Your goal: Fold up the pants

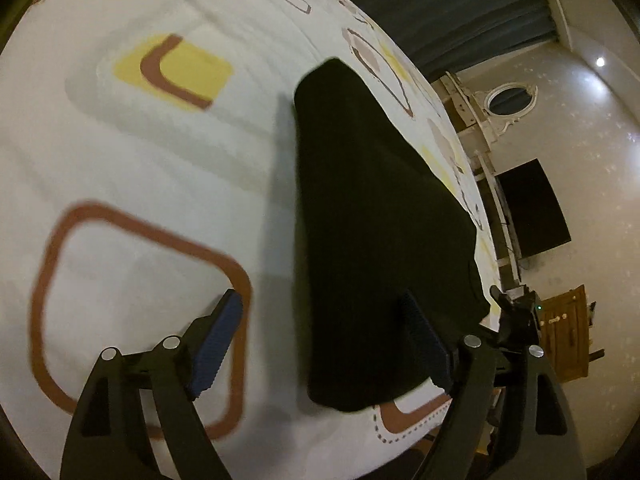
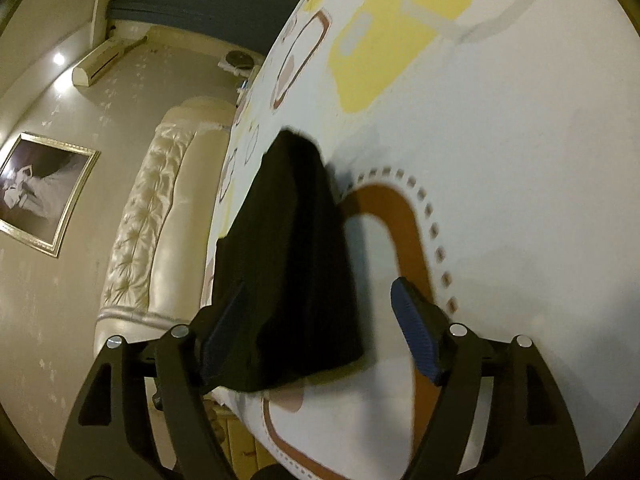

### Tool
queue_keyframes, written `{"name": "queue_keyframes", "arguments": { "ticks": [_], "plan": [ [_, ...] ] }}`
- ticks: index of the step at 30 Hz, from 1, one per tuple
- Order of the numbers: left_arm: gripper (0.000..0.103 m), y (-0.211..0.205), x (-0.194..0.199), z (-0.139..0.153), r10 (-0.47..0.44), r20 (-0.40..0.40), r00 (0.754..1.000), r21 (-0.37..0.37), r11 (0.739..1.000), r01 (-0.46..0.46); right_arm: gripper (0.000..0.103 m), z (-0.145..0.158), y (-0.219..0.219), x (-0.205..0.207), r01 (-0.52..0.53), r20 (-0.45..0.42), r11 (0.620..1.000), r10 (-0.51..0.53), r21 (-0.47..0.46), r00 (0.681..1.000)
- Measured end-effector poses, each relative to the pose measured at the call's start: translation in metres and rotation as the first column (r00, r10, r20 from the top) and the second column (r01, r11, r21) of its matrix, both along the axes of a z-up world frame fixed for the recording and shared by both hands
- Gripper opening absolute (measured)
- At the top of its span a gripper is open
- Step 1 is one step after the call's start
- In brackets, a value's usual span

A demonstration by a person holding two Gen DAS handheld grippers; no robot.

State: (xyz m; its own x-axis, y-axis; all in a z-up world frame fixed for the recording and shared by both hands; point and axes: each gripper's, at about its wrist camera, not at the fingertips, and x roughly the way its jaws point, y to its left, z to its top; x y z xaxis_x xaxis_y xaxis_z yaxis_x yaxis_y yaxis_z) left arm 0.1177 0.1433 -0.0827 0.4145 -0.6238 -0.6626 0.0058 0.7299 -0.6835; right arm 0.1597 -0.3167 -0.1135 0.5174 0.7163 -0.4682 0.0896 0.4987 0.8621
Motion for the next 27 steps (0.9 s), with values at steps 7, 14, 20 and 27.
{"name": "queue_keyframes", "arguments": {
  "ticks": [7,14,20,27],
  "plan": [
    [0.070,-0.030,0.010,0.000,-0.052,-0.013,0.999,-0.035,0.998,0.051,0.074,0.002,0.039,0.003,-0.077,-0.018,0.995,0.076,-0.062,0.997],
    [0.041,-0.041,0.007,0.004,-0.002,-0.003,1.000,0.045,0.999,0.002,0.039,0.000,0.042,0.001,-0.102,-0.014,0.992,0.101,-0.074,0.995],
    [0.036,-0.047,0.010,0.013,0.004,0.020,1.000,0.103,0.995,-0.006,0.036,0.004,0.039,-0.004,-0.093,0.003,0.994,0.094,-0.060,0.996],
    [0.036,-0.053,0.006,0.016,-0.006,0.045,0.999,0.159,0.987,-0.001,0.036,0.010,0.037,-0.010,-0.095,0.011,0.994,0.095,-0.055,0.995]
  ]
}}
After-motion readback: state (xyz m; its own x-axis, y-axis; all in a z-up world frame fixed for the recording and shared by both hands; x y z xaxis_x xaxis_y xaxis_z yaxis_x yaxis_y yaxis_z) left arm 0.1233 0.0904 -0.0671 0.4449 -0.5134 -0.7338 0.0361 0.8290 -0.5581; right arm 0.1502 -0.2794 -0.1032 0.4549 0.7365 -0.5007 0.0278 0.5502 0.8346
